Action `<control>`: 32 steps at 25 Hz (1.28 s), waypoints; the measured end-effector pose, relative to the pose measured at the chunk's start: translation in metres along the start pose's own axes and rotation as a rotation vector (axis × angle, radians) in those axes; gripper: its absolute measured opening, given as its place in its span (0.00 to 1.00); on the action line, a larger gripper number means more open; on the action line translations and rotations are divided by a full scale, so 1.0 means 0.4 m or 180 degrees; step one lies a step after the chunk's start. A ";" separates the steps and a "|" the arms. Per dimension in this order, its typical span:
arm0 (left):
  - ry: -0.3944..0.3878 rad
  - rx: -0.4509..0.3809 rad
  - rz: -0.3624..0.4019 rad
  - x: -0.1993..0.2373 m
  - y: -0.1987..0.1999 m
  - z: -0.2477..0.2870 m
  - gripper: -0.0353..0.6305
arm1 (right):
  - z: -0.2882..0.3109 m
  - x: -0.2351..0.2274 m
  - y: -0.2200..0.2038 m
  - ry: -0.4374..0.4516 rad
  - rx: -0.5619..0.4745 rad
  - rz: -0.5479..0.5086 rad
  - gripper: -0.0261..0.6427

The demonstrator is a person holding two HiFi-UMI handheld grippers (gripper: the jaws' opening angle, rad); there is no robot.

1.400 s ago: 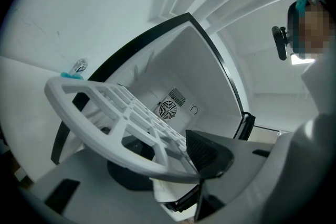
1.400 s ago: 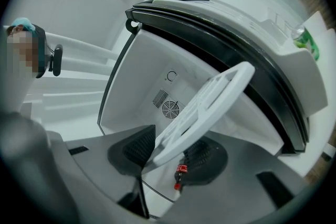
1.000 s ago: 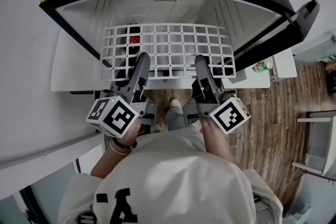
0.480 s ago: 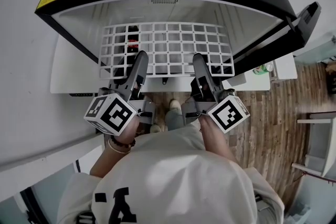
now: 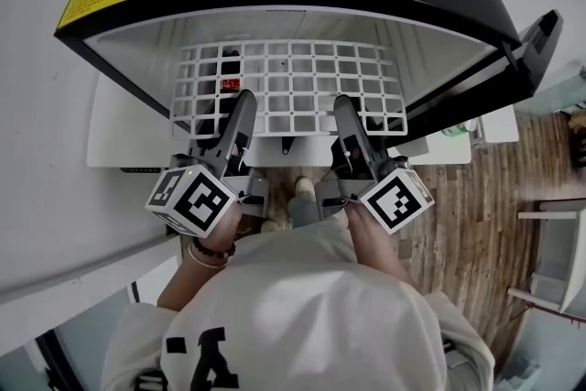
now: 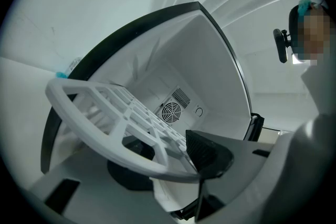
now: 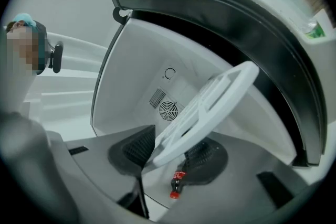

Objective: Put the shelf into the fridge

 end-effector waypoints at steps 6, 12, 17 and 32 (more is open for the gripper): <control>-0.0059 -0.0037 -0.0010 0.001 -0.001 0.003 0.32 | -0.003 -0.005 -0.003 -0.0014 0.0011 -0.0011 0.28; -0.0027 -0.0038 0.0000 -0.001 0.000 -0.001 0.32 | 0.005 0.003 0.002 0.0110 -0.0026 -0.0007 0.28; -0.0022 -0.0042 0.0003 -0.002 -0.001 -0.002 0.32 | 0.000 -0.002 0.001 0.0046 0.0003 0.0001 0.28; -0.0045 -0.0047 0.0004 -0.001 -0.001 -0.003 0.32 | 0.006 0.005 0.004 0.0138 -0.0057 -0.0006 0.28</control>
Point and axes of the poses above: the fingertips, and each gripper's own axes: z forward along the fingers, x to its left, y out of its top, the point moved 7 cm from there along -z, backward along the fingers, and after that the axes turned 15 degrees about -z, right-handed, at the moved point
